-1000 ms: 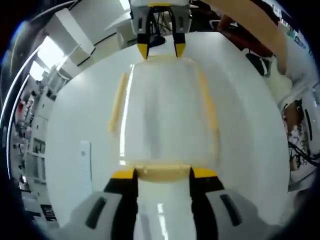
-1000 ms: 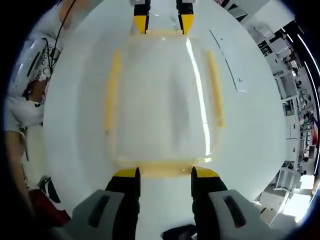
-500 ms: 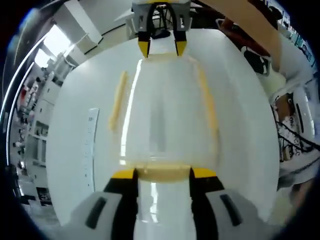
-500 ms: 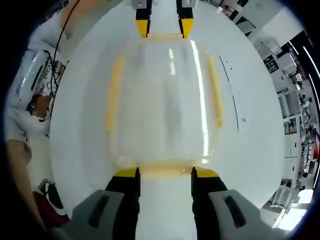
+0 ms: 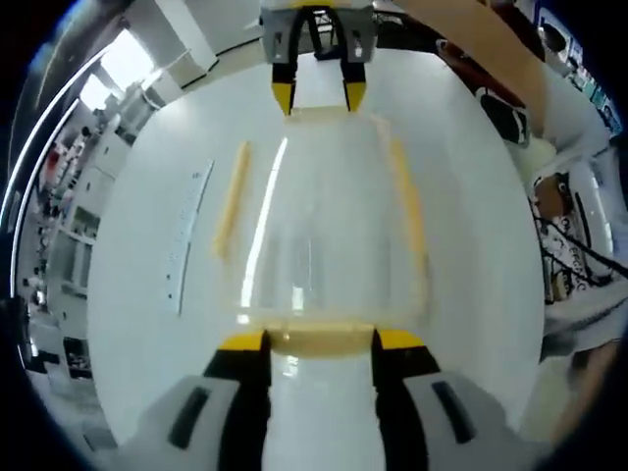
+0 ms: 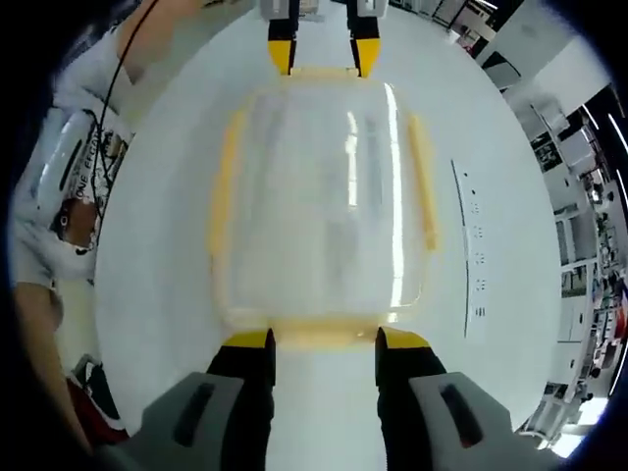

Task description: Snap each plastic latch of the storage box into its locked position after aligning the lid with the box until every specified latch is closed and the lid sits flush.

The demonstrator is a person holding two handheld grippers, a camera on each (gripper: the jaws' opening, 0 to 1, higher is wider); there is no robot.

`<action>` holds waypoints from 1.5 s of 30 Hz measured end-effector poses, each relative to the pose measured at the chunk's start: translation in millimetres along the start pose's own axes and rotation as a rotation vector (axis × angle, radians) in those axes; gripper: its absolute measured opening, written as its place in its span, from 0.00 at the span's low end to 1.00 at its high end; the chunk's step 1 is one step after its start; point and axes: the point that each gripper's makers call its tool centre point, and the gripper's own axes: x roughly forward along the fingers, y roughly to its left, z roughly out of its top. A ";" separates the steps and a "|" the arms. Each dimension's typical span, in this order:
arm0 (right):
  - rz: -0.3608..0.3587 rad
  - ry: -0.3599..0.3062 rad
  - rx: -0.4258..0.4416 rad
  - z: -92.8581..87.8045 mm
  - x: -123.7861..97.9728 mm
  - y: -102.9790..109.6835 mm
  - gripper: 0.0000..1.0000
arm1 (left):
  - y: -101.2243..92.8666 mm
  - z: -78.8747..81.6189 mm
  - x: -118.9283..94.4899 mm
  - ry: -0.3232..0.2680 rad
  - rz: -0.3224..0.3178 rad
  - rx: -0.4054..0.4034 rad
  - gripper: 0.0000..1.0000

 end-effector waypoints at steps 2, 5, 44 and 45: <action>0.007 -0.014 -0.006 8.8 3.8 -1.9 0.40 | 0.6 -9.4 -2.1 0.001 -0.002 -0.010 0.39; 0.009 -0.032 -0.013 22.2 9.1 -4.6 0.40 | 2.5 -22.2 -6.1 0.007 0.001 -0.019 0.39; 0.064 -0.074 0.087 68.3 43.7 -11.8 0.40 | 41.1 -83.8 8.5 0.091 0.028 0.027 0.36; 0.065 -0.074 0.087 68.4 43.8 -12.0 0.41 | 41.1 -83.9 8.8 0.091 0.028 0.027 0.36</action>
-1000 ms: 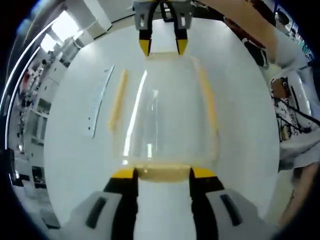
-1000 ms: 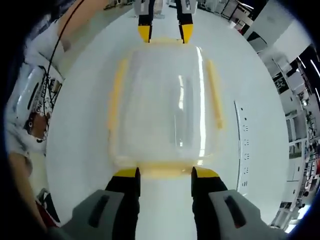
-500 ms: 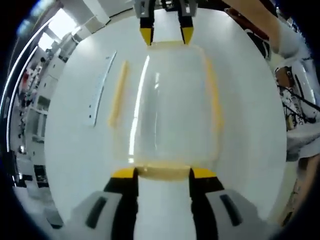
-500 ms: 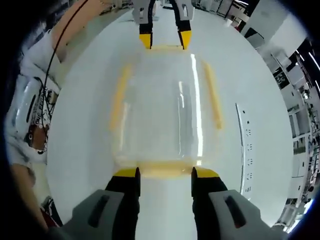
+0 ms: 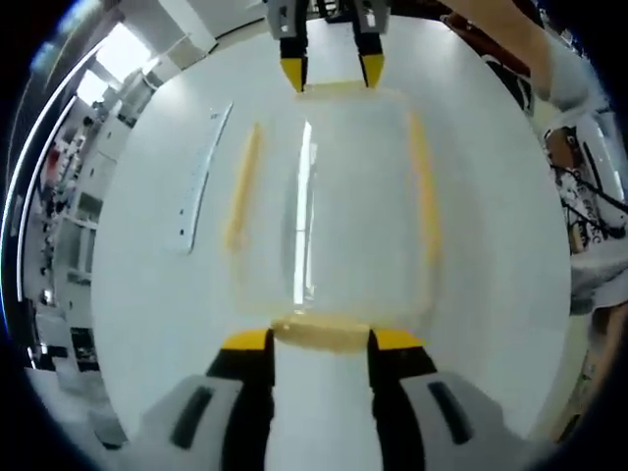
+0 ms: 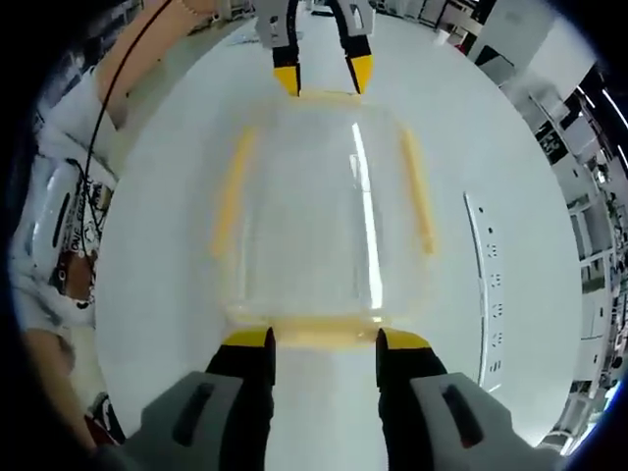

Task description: Snap each plastic latch of the storage box into its locked position after aligning the lid with the box until every specified latch is closed and the lid sits flush.

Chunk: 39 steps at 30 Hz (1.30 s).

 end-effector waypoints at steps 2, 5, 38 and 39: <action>0.008 0.000 0.004 1.0 0.8 0.4 0.41 | 0.1 -0.8 0.5 0.003 0.000 -0.001 0.36; 0.017 0.005 0.010 0.9 1.0 1.6 0.41 | -0.4 -0.5 0.7 0.002 0.000 0.000 0.36; -0.179 -0.153 0.002 -17.7 -28.6 -10.0 0.37 | 13.9 56.2 -27.3 -0.306 0.084 -0.094 0.38; -0.178 -0.166 -0.004 -16.1 -29.0 -8.4 0.36 | 12.1 60.1 -25.4 -0.310 0.072 -0.093 0.38</action>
